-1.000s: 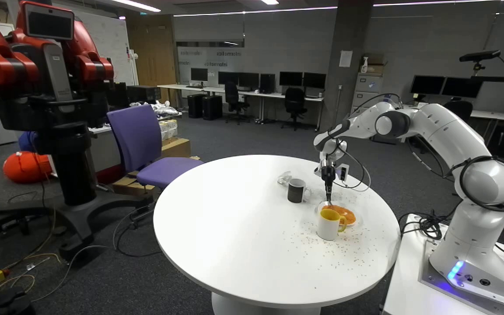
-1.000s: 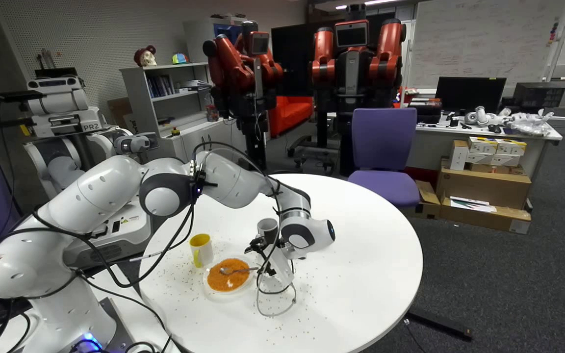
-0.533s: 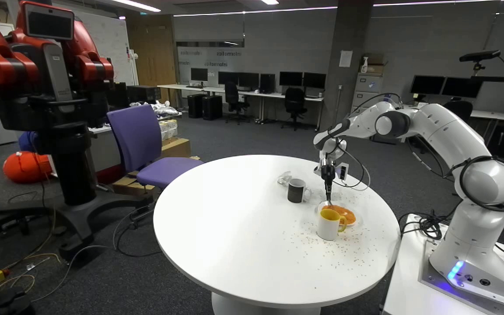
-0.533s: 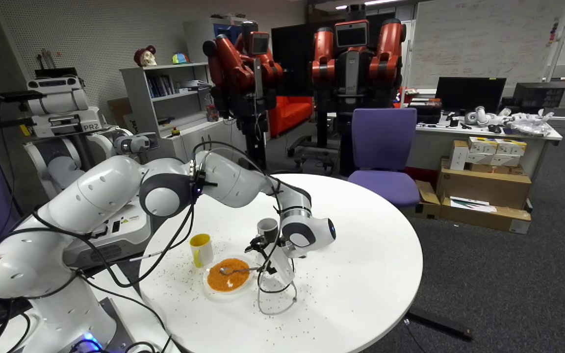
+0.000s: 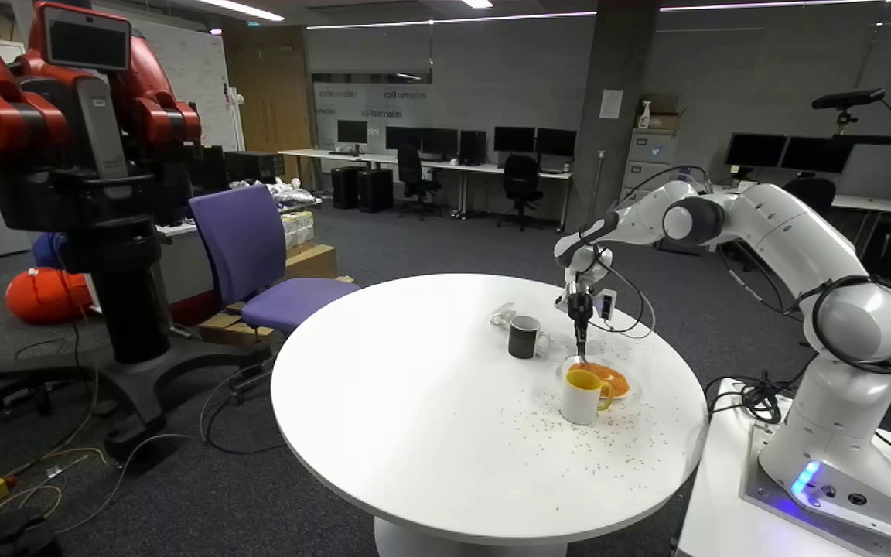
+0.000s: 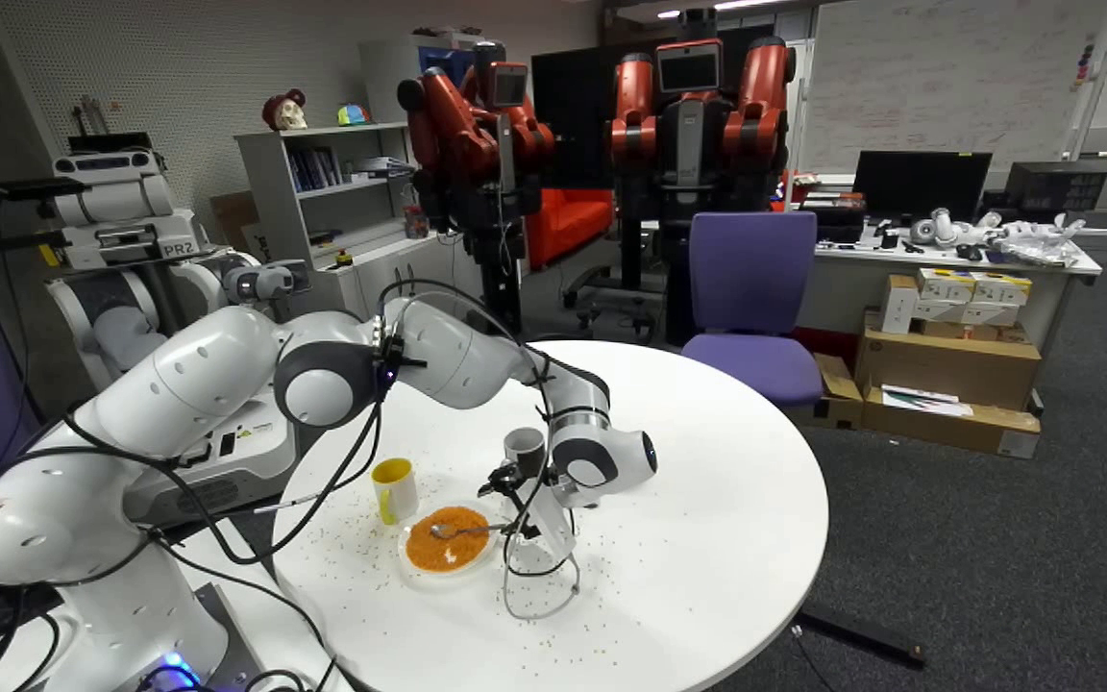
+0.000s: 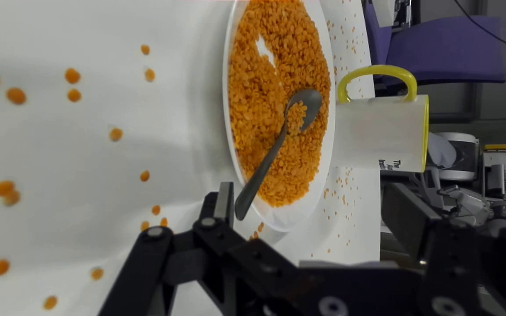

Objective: Use the spoon to scoop up the contents in the container

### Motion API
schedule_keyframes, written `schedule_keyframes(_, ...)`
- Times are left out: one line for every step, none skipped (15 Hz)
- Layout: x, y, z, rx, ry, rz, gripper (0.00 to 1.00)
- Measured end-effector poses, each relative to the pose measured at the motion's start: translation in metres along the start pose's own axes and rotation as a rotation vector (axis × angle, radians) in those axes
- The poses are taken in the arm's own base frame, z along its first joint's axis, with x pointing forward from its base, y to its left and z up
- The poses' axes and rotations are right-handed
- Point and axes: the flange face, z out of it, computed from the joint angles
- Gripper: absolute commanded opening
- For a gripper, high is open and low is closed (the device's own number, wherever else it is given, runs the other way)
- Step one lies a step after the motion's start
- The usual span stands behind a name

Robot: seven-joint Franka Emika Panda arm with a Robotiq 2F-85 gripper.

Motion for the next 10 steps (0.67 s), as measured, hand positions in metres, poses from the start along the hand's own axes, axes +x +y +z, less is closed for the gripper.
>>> schedule_keyframes(0.0,-0.001,0.0,0.006,-0.004,-0.001,0.89)
schedule_keyframes(0.0,-0.002,0.0,0.012,-0.007,-0.002,0.9)
schedule_keyframes(0.0,-0.004,-0.002,0.016,-0.01,-0.004,0.89)
schedule_keyframes(0.0,-0.006,-0.003,0.019,-0.012,-0.007,0.88)
schedule_keyframes(0.001,-0.007,-0.004,0.022,-0.015,-0.009,0.89)
schedule_keyframes(0.001,-0.009,-0.005,0.025,-0.017,-0.011,0.9)
schedule_keyframes(0.001,-0.01,-0.006,0.028,-0.019,-0.013,0.9)
schedule_keyframes(0.001,-0.011,-0.007,0.03,-0.021,-0.014,0.89)
schedule_keyframes(0.002,-0.011,-0.007,0.031,-0.021,-0.015,0.89)
schedule_keyframes(0.002,-0.012,-0.008,0.031,-0.022,-0.016,0.89)
